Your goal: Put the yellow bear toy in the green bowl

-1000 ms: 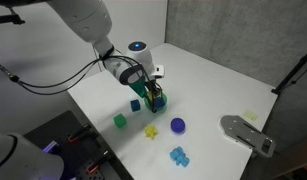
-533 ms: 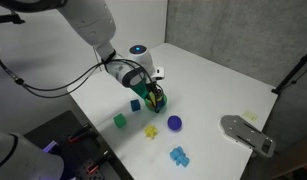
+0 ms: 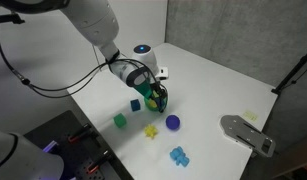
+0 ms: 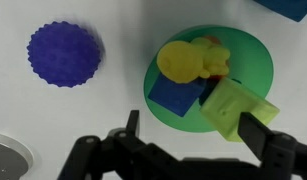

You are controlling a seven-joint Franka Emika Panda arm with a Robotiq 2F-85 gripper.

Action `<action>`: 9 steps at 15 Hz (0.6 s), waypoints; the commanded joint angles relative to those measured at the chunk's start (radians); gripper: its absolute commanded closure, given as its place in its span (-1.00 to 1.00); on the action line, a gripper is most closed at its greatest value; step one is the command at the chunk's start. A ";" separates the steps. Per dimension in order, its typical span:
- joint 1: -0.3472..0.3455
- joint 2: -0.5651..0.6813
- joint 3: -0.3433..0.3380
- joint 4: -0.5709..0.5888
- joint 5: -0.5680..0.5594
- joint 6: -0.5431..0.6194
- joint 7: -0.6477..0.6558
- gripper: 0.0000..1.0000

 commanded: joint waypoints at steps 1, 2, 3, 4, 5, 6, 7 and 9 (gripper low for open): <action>-0.028 -0.096 0.019 -0.023 -0.010 -0.121 -0.007 -1.00; -0.033 -0.123 0.021 -0.030 -0.009 -0.150 -0.010 -1.00; -0.040 -0.147 0.025 -0.035 -0.006 -0.181 -0.015 -1.00; -0.051 -0.175 0.030 -0.042 -0.001 -0.209 -0.022 -1.00; -0.065 -0.201 0.041 -0.050 0.009 -0.241 -0.035 -1.00; -0.084 -0.232 0.055 -0.062 0.024 -0.278 -0.056 -1.00; -0.096 -0.258 0.061 -0.072 0.032 -0.313 -0.071 -1.00; -0.113 -0.312 0.060 -0.103 0.041 -0.369 -0.099 -1.00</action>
